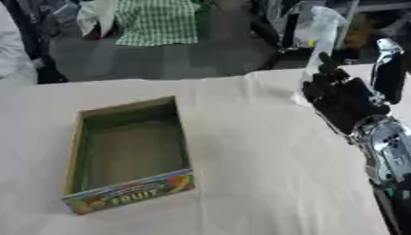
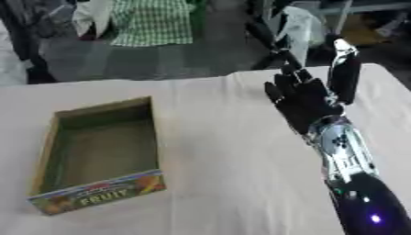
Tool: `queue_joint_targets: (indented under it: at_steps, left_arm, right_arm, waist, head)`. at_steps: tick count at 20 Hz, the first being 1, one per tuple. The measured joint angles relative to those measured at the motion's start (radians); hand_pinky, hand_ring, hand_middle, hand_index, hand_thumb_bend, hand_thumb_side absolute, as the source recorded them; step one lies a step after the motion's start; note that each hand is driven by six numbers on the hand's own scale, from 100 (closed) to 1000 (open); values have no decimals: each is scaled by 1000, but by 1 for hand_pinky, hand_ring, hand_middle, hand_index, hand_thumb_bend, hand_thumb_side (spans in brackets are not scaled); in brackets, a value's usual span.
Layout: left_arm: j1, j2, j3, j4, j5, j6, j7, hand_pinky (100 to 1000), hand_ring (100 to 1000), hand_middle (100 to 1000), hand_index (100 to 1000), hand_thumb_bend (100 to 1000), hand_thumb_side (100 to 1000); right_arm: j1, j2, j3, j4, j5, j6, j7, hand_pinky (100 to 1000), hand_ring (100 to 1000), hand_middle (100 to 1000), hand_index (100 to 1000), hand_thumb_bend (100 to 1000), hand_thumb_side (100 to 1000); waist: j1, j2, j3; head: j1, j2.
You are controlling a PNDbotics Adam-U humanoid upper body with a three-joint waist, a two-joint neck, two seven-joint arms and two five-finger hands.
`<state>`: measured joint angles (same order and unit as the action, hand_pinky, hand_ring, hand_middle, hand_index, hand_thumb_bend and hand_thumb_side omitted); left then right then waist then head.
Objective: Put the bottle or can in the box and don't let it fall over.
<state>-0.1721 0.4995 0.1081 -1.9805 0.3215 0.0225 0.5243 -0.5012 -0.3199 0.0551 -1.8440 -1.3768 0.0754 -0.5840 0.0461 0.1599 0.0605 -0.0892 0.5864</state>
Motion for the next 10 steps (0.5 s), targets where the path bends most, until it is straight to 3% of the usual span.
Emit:
queue_joint_targets:
  at_steps: [10]
  left_arm:
    - [-1, -8, 0, 0, 0, 0, -2, 820, 853, 789, 824, 846, 621]
  right_arm:
    - [-20, 17, -14, 29, 0, 2, 16, 100, 112, 276, 999, 251, 882]
  waist:
    - [1, 5, 3]
  head:
    - [-1, -4]
